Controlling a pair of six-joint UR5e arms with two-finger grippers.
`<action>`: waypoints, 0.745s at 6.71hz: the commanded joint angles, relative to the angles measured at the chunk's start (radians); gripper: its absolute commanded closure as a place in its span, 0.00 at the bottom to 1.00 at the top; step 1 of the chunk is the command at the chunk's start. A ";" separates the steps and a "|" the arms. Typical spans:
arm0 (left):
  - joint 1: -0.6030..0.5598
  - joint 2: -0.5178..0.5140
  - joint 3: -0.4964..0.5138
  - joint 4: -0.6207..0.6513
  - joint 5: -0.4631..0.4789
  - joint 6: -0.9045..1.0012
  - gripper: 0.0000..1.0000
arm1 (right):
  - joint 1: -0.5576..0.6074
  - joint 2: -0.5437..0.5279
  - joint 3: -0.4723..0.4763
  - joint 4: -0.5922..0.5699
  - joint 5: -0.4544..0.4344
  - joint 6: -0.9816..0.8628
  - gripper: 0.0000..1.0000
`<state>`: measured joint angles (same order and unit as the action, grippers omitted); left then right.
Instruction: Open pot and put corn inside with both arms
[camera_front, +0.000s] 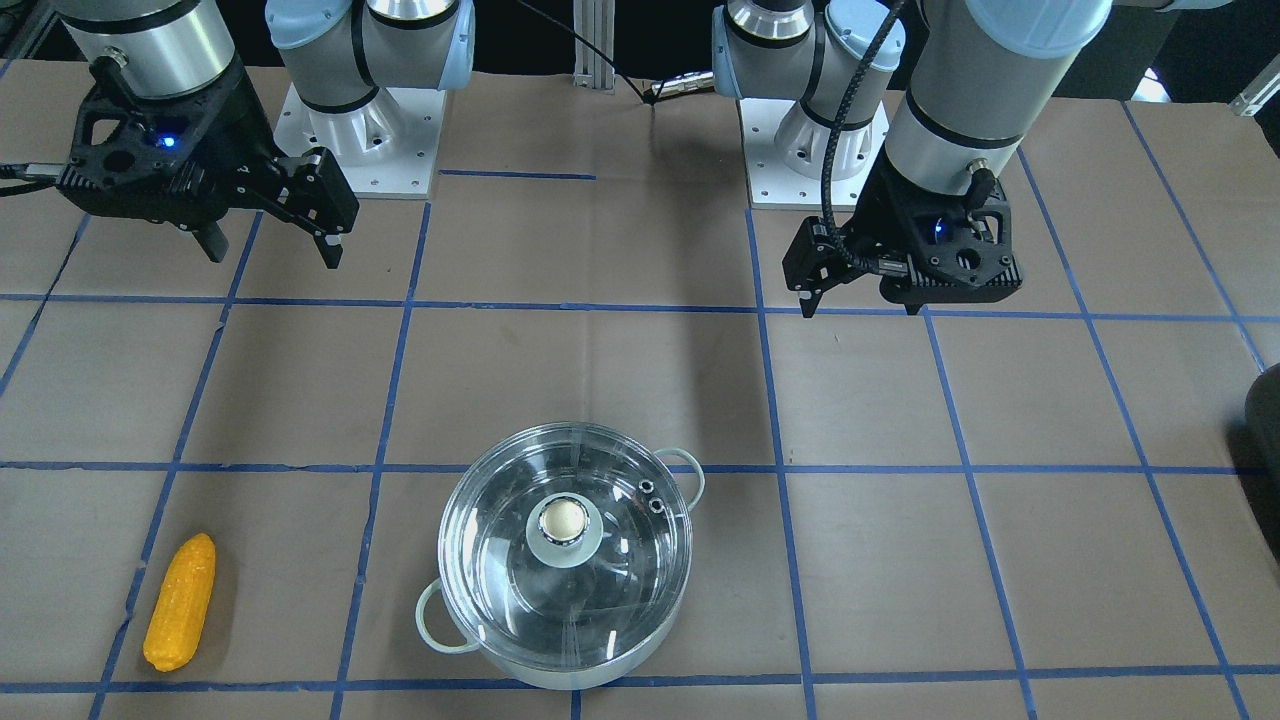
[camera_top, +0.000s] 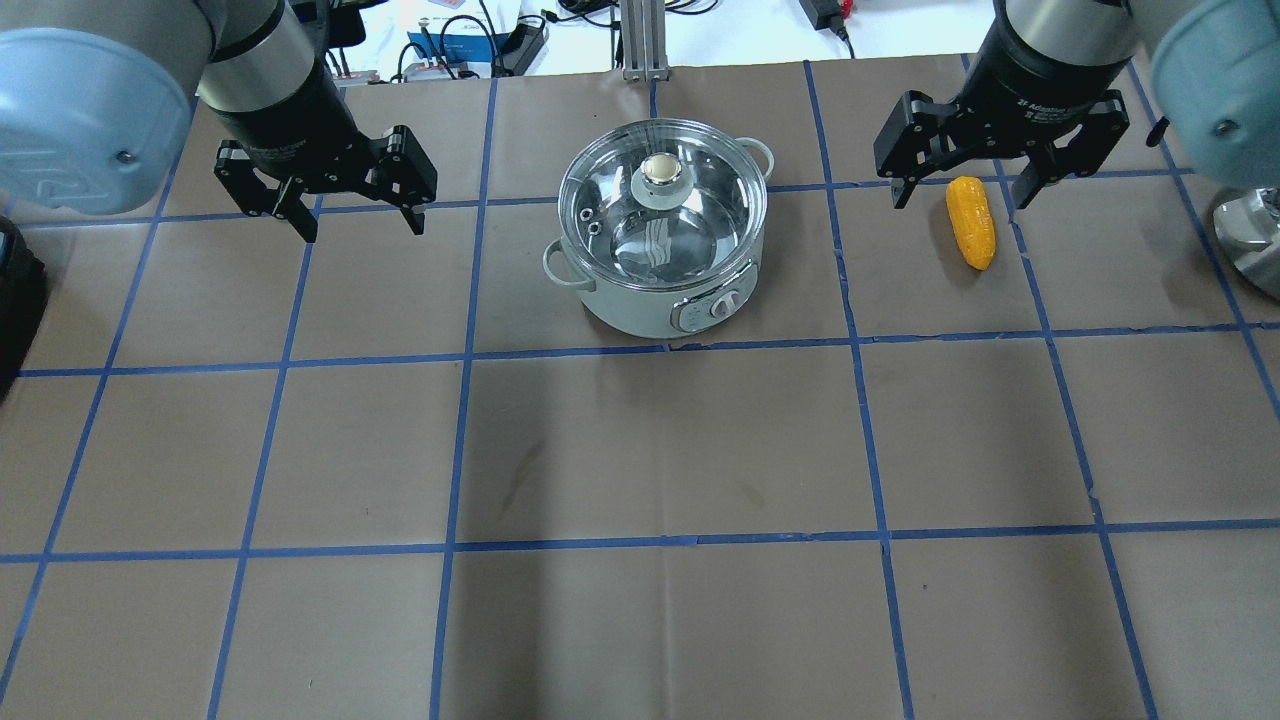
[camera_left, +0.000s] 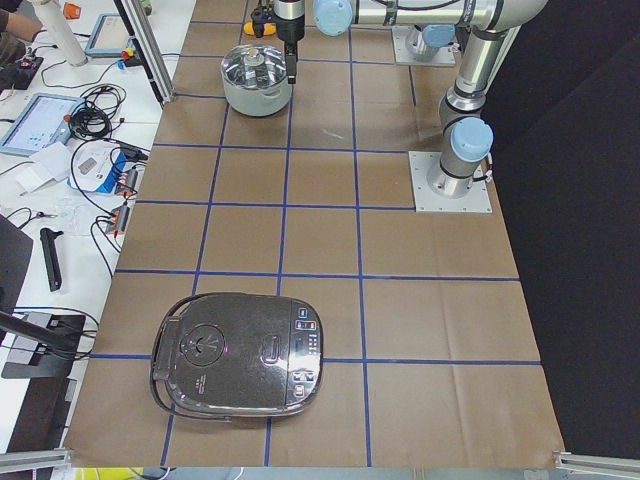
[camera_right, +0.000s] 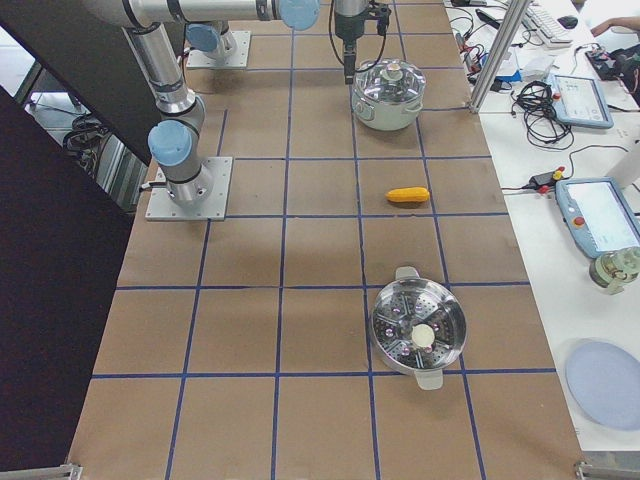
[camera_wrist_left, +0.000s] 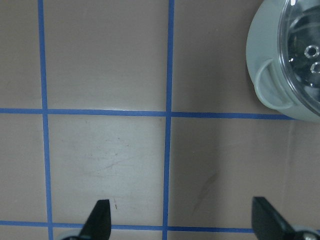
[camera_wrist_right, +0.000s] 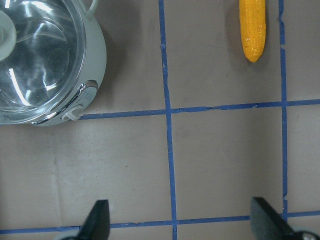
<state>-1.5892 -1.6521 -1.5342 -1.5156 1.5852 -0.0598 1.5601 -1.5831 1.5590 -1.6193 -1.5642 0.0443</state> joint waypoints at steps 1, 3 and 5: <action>0.000 0.000 0.000 0.000 -0.001 0.000 0.00 | 0.000 0.000 0.001 0.001 0.001 0.000 0.00; 0.000 0.000 0.000 0.000 -0.001 0.000 0.00 | 0.000 0.003 -0.002 -0.008 0.001 -0.001 0.00; 0.000 0.000 0.000 0.000 -0.001 0.000 0.00 | -0.029 0.064 -0.058 -0.010 0.006 -0.080 0.00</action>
<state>-1.5889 -1.6521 -1.5340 -1.5156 1.5846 -0.0598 1.5456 -1.5547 1.5361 -1.6278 -1.5592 0.0137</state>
